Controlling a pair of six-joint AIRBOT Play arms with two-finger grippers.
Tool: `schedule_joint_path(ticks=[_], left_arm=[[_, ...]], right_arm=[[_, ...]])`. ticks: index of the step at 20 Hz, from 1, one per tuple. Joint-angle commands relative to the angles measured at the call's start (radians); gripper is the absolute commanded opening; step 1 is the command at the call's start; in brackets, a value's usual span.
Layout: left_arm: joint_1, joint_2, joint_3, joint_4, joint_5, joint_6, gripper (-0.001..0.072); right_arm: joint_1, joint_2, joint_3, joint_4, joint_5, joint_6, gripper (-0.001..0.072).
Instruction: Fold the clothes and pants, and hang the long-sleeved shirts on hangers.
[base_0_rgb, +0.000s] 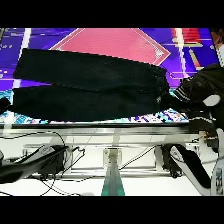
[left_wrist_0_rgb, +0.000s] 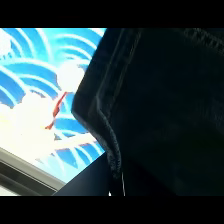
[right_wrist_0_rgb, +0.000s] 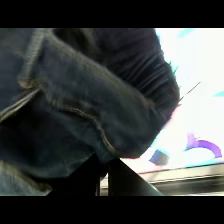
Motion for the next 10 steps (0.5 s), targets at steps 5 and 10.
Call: schedule_joint_path(ticks=[5, 10], left_arm=[[0.000, 0.138, 0.001, -0.011, -0.005, 0.000, 0.0030], [-0.023, 0.160, 0.002, -0.079, 0.079, 0.000, 0.0027]], right_arm=[[0.000, 0.369, 0.164, -0.213, 0.307, 0.043, 0.0016], [0.000, 0.437, 0.212, -0.208, 0.309, 0.113, 0.0016]])
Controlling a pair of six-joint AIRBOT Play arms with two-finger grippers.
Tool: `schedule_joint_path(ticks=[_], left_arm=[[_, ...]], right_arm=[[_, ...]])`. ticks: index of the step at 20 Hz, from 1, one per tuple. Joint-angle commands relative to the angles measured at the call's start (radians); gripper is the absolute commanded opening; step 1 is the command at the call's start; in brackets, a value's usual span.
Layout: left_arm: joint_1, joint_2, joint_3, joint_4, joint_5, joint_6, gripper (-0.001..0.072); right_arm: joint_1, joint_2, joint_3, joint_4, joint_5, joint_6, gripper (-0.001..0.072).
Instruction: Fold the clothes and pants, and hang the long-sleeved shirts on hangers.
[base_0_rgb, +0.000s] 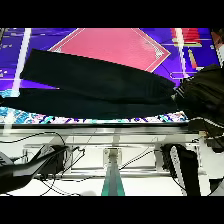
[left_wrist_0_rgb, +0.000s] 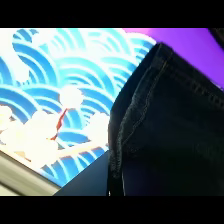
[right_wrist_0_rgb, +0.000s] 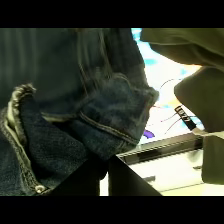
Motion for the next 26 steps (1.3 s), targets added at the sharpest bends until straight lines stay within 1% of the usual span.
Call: schedule_joint_path(ticks=[1, 2, 4, 7, 9, 10, 15, 18, 21, 24, 25, 26], left_arm=[[-0.041, 0.017, 0.011, -0.041, 0.110, 0.000, 0.0027], [-0.071, 0.017, 0.025, -0.042, 0.154, 0.000, 0.0027], [-0.150, 0.013, 0.058, -0.041, 0.291, -0.005, 0.0025], [-0.236, -0.031, 0.102, -0.021, 0.457, -0.095, 0.0024], [-0.280, -0.099, 0.141, 0.028, 0.482, -0.162, 0.0024], [-0.299, -0.142, 0.161, 0.035, 0.481, -0.175, 0.0024], [-0.406, -0.380, 0.288, 0.034, 0.515, -0.176, 0.0024], [-0.464, -0.504, 0.407, 0.034, 0.551, -0.175, 0.0024], [-0.510, -0.593, 0.500, 0.034, 0.626, -0.175, 0.0025], [-0.547, -0.650, 0.519, 0.034, 0.731, -0.175, 0.0028], [-0.556, -0.663, 0.519, 0.034, 0.752, -0.175, 0.0044], [-0.563, -0.669, 0.519, 0.034, 0.763, -0.174, 0.0241]], right_arm=[[0.000, 0.027, 0.027, 0.023, -0.012, 0.049, 0.0016], [0.001, 0.001, 0.027, 0.050, -0.047, 0.049, 0.0016], [0.001, -0.082, 0.027, 0.089, -0.142, 0.049, 0.0016], [0.001, -0.249, 0.027, 0.150, -0.318, 0.048, 0.0016], [0.001, -0.357, 0.027, 0.168, -0.414, 0.055, 0.0016], [0.001, -0.412, 0.027, 0.174, -0.458, 0.078, 0.0016], [0.001, -0.616, 0.027, 0.293, -0.688, 0.100, 0.0016], [0.002, -0.698, 0.028, 0.413, -0.816, 0.100, 0.0016], [0.047, -0.750, 0.054, 0.418, -0.924, 0.097, 0.0016], [0.106, -0.809, 0.089, 0.401, -1.066, 0.096, 0.0016], [0.116, -0.832, 0.093, 0.402, -1.115, 0.096, 0.0018], [0.122, -0.848, 0.093, 0.402, -1.147, 0.096, 0.0153]])
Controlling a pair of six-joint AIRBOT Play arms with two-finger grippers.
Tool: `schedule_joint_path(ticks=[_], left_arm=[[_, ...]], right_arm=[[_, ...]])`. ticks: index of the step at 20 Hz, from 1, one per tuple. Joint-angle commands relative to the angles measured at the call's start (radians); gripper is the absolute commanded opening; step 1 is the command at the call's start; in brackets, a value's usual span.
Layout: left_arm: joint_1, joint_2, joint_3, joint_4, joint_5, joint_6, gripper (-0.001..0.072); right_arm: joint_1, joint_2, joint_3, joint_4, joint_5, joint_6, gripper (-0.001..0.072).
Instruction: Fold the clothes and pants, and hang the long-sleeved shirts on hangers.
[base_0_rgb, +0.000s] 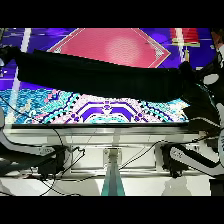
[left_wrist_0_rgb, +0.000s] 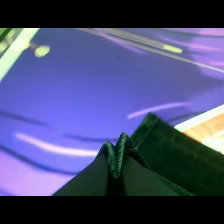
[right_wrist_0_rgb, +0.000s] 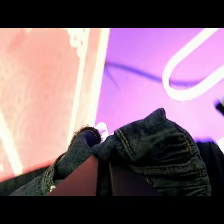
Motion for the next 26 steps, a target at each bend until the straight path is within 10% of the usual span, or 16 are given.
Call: schedule_joint_path(ticks=[1, 2, 9, 12, 16, 18, 21, 26], left_arm=[[-0.034, -0.048, 0.022, 0.000, 0.084, -0.001, 0.0677], [-0.035, -0.046, 0.022, -0.001, 0.085, -0.002, 0.0703], [0.039, 0.075, 0.022, -0.004, -0.171, -0.065, 0.0691], [0.175, 0.134, 0.022, -0.005, -0.433, -0.209, 0.0325], [0.347, 0.143, 0.010, -0.005, -0.837, -0.305, 0.0226], [0.385, 0.145, -0.034, -0.010, -0.900, -0.305, 0.0260], [0.388, 0.140, -0.117, -0.138, -0.784, -0.304, 0.0703], [0.353, 0.056, -0.187, -0.414, -0.578, -0.215, 0.0700]], right_arm=[[0.036, -0.065, 0.015, 0.007, -0.157, -0.001, 0.0570], [0.036, -0.068, 0.015, 0.007, -0.150, -0.002, 0.0710], [0.036, -0.060, 0.022, -0.012, -0.048, -0.030, 0.0690], [0.036, -0.060, 0.049, -0.026, 0.052, -0.134, 0.0690], [0.036, -0.060, 0.114, -0.026, 0.200, -0.275, 0.0690], [0.036, -0.060, 0.139, -0.026, 0.230, -0.288, 0.0690], [0.036, -0.060, 0.158, -0.026, 0.241, -0.298, 0.0689], [0.051, -0.060, 0.159, -0.027, 0.241, -0.318, 0.0689]])
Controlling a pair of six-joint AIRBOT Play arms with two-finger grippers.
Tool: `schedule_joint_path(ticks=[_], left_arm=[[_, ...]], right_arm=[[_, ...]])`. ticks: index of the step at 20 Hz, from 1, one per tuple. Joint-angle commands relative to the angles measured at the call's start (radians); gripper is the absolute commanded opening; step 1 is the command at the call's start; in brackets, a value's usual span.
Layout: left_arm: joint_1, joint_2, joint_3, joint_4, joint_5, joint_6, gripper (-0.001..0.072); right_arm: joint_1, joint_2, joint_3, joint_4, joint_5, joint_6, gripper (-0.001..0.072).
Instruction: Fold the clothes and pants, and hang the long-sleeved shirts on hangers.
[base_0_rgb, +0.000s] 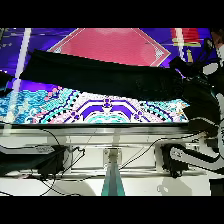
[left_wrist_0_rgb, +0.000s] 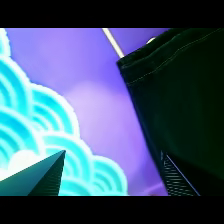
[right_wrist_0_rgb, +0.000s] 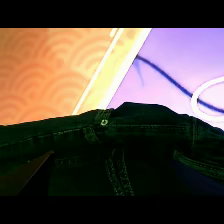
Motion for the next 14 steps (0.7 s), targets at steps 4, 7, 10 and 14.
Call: schedule_joint_path(ticks=[4, 7, 10, 14], left_arm=[[-0.031, -0.158, -0.032, -0.351, 0.188, 0.156, 0.0698], [-0.040, -0.216, -0.032, -0.466, 0.261, 0.274, 0.0691], [-0.067, -0.234, -0.031, -0.545, 0.333, 0.436, 0.0535], [-0.113, -0.233, -0.016, -0.540, 0.365, 0.499, 0.0029]], right_arm=[[0.077, -0.001, 0.005, -0.002, -0.019, -0.085, 0.0689], [0.144, -0.001, 0.005, -0.023, -0.085, -0.086, 0.0688], [0.216, -0.002, 0.005, -0.077, -0.099, -0.085, 0.0662], [0.300, -0.003, 0.017, -0.079, -0.098, -0.083, 0.0533]])
